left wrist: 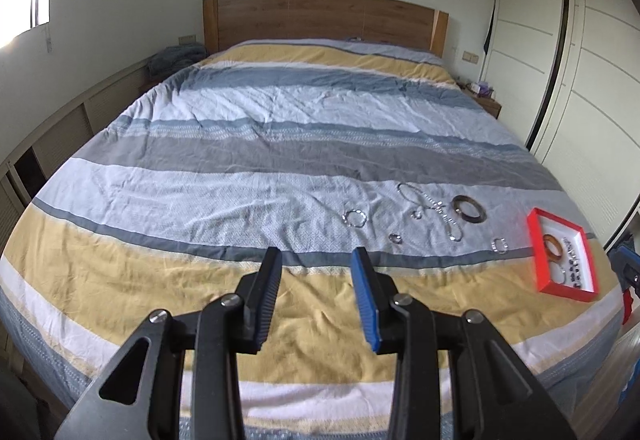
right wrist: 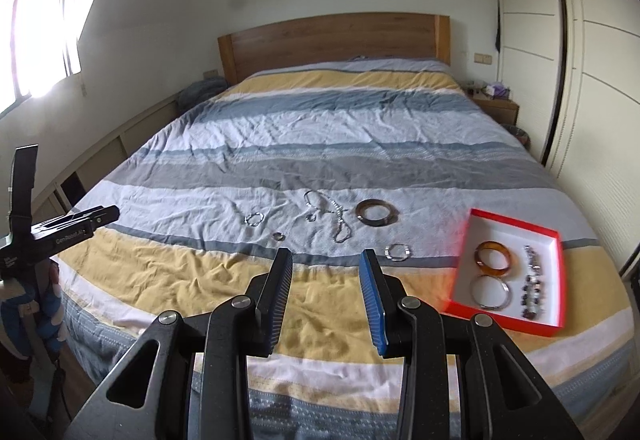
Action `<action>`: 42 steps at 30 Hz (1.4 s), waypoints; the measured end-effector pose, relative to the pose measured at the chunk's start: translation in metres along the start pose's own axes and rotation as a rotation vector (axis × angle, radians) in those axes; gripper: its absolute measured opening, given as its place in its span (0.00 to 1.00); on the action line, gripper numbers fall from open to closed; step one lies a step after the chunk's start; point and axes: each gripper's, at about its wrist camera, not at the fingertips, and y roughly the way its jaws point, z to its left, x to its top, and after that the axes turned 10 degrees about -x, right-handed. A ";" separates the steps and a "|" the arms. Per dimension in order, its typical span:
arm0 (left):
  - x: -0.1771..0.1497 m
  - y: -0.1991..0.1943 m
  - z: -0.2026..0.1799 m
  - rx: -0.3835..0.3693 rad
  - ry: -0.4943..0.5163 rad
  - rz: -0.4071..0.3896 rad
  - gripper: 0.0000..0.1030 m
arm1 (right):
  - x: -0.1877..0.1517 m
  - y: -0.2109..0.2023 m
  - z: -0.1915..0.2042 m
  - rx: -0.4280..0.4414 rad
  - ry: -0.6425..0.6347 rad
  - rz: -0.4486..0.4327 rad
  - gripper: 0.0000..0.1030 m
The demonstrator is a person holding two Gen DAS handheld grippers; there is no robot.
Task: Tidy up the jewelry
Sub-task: 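Withdraw both tools from the box back over the duvet, then grasp the twisted silver bangle with the left tool while the right tool grasps a silver ring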
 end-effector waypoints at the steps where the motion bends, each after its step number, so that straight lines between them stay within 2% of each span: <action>1: 0.000 0.011 0.003 0.002 -0.003 0.009 0.33 | 0.001 0.010 0.003 0.009 -0.007 0.010 0.34; 7: 0.000 0.072 0.016 0.007 -0.036 0.045 0.33 | 0.009 0.085 0.022 0.073 -0.035 0.073 0.34; 12: 0.006 0.123 0.023 -0.027 -0.072 0.060 0.33 | 0.014 0.151 0.035 0.113 -0.060 0.118 0.34; 21: 0.017 0.210 0.013 -0.096 -0.055 0.107 0.33 | 0.024 0.260 0.048 0.161 -0.062 0.170 0.34; 25: 0.018 0.237 0.012 -0.101 -0.048 0.126 0.33 | 0.022 0.301 0.053 0.169 -0.061 0.193 0.33; 34: 0.012 0.284 0.019 -0.081 -0.054 0.178 0.33 | 0.018 0.350 0.062 0.180 -0.057 0.222 0.30; 42: 0.008 0.302 0.021 -0.086 -0.042 0.206 0.32 | 0.015 0.371 0.070 0.160 -0.077 0.238 0.27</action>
